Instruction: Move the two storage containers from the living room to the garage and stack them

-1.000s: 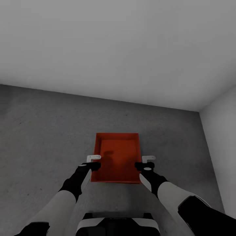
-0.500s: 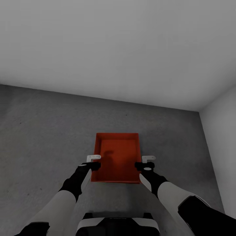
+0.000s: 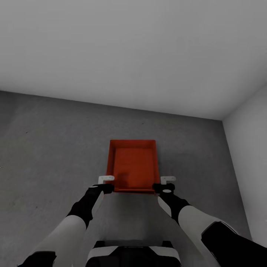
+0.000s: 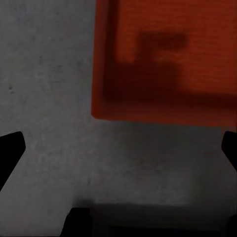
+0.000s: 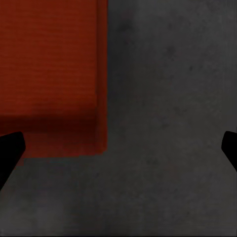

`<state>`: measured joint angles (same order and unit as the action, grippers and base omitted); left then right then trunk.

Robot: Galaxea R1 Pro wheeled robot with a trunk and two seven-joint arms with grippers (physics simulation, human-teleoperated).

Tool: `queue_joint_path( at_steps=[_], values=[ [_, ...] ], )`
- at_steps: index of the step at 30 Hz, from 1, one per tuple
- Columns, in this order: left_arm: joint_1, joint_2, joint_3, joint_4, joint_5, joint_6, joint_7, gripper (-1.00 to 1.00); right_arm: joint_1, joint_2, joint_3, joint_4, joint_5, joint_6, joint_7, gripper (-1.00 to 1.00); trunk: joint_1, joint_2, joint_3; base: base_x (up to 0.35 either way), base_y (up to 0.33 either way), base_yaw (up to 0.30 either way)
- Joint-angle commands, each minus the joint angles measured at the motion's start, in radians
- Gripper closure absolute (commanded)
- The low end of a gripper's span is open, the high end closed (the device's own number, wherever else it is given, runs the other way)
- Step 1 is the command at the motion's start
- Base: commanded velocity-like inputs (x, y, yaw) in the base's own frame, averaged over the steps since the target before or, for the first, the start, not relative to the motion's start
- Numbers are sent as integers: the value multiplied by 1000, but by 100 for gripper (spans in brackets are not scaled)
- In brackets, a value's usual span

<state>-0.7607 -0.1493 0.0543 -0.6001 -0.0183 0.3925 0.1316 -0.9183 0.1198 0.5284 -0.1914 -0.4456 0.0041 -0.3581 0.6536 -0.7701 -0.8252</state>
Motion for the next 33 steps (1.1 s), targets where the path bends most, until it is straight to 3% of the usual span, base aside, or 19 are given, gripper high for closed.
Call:
queue_joint_path(
  at_steps=[1, 14, 33],
  values=[
    [0, 0, 4, -1, -2, 5, 0, -100, -1, 0, 8, 0, -9, 0, -5, -100, 0, -1, -1, -329, 0, 0],
    [0, 0, 4, -1, -2, 5, 0, -100, -1, 3, 8, 0, -9, 0, -5, -100, 0, -1, -1, -88, 0, 0],
    [0, 0, 4, -1, -2, 5, 0, -100, -3, 3, 8, 0, -9, 0, -7, -100, 0, -1, -1, -334, 0, 0]
  ],
)
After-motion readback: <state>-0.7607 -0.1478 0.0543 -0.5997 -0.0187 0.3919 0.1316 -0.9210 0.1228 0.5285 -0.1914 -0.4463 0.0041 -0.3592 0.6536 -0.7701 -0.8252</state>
